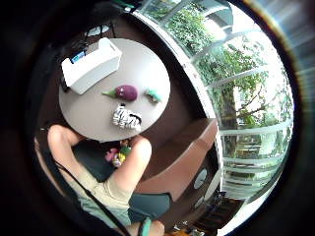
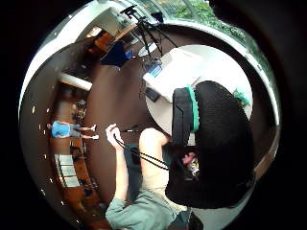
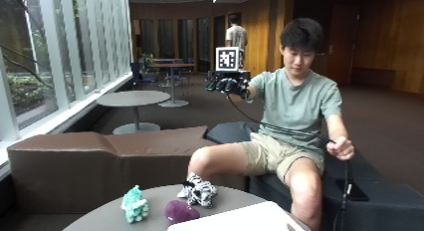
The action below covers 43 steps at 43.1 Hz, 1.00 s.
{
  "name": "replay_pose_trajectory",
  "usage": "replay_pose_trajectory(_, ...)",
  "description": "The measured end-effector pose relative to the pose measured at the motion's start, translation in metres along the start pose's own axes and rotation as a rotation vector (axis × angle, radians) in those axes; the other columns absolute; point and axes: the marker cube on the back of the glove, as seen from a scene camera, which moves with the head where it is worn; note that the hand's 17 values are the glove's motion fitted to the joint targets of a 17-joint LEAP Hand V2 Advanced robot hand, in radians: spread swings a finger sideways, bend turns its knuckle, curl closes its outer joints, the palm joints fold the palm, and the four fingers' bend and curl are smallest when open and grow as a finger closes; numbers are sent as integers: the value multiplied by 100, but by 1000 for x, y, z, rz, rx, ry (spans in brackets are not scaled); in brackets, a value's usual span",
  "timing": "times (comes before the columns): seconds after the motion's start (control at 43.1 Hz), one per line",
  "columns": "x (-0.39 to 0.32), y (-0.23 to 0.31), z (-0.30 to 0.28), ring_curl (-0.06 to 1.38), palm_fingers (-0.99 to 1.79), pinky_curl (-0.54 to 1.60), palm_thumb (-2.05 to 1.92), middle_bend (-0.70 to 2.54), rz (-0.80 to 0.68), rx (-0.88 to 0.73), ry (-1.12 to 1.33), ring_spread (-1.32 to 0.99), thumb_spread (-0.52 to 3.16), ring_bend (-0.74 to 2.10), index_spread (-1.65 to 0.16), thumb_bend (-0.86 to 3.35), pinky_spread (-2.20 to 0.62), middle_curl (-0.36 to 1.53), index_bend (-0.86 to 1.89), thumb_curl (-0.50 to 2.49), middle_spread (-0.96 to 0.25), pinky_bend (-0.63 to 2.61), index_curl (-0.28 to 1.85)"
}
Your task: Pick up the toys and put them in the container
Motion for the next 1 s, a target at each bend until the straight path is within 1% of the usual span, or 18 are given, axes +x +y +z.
replay_pose_trajectory(0.093,2,-3,-2,5,2,13,-2,13,22,2,2,-1,73,27,-12,1,0,4,15,0,0,49,6)
replay_pose_trajectory(0.185,7,-6,-7,8,-1,17,-2,16,54,-1,9,-2,101,29,-15,0,0,7,18,2,0,53,10)
replay_pose_trajectory(0.301,20,-5,-13,10,-2,20,-2,17,42,5,15,-2,125,31,-17,0,0,10,19,4,0,54,14)
replay_pose_trajectory(0.394,30,-7,-15,12,-2,21,-3,17,47,4,-24,-3,137,32,-18,-1,0,13,19,6,0,55,17)
replay_pose_trajectory(0.51,37,-16,-6,13,-2,23,-4,17,61,-12,-82,-3,147,34,-19,-1,0,15,18,8,1,57,21)
replay_pose_trajectory(0.672,54,-26,24,16,-6,26,-5,18,81,-85,-1,-3,152,36,-20,-3,0,19,14,10,1,59,23)
replay_pose_trajectory(0.765,69,-32,52,17,-9,27,-6,17,116,-134,36,-2,150,36,-20,-3,0,20,13,11,1,60,23)
replay_pose_trajectory(0.881,91,-38,92,19,-15,29,-6,17,132,-254,90,-2,147,37,-19,-4,0,22,8,12,1,63,22)
replay_pose_trajectory(0.997,108,-47,137,20,-20,30,-7,16,144,-338,80,-2,141,37,-18,-5,0,23,5,14,2,65,20)
